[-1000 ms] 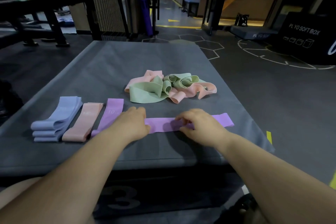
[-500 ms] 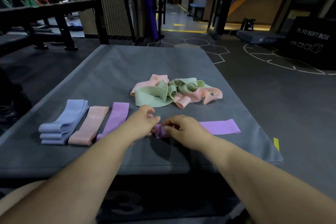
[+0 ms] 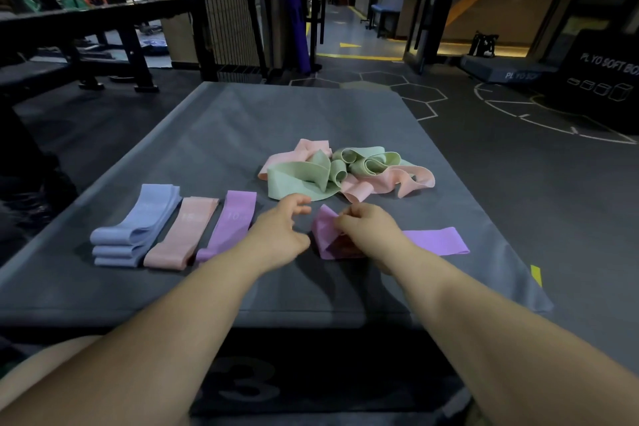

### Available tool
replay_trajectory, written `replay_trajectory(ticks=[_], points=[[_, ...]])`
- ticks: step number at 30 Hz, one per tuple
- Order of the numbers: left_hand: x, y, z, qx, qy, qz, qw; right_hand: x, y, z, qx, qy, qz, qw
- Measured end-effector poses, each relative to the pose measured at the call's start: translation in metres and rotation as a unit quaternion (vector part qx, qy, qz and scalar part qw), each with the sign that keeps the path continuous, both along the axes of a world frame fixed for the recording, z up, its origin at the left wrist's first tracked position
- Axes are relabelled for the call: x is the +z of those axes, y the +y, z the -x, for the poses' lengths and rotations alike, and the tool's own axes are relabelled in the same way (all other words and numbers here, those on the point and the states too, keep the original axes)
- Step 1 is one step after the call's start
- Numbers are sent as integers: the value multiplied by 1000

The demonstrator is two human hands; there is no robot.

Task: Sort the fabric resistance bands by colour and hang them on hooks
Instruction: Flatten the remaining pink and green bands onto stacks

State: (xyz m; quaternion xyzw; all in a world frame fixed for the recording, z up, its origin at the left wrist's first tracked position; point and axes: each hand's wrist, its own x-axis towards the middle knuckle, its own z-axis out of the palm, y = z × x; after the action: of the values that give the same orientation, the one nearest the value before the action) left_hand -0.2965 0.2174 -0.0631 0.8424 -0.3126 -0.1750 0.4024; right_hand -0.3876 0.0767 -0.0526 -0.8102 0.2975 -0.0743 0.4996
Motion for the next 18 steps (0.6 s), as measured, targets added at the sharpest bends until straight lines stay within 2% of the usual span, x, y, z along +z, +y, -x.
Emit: replay_trajectory(ticks=[2, 6, 11, 15, 18], points=[[-4, 3, -2, -13, -43, -37, 998, 2, 1, -1, -13, -12, -69, 997], [-8, 3, 0, -40, -12, -23, 999, 11, 8, -1, -20, -52, -249, 967], [-2, 5, 0, -46, 44, 49, 997, 23, 23, 0, 23, -117, -354, 927], [0, 8, 1, -37, 24, 54, 998, 29, 21, 2, 16, -142, -358, 923], [0, 7, 4, -45, -21, 2, 999, 27, 5, 5, -16, -124, -256, 958]])
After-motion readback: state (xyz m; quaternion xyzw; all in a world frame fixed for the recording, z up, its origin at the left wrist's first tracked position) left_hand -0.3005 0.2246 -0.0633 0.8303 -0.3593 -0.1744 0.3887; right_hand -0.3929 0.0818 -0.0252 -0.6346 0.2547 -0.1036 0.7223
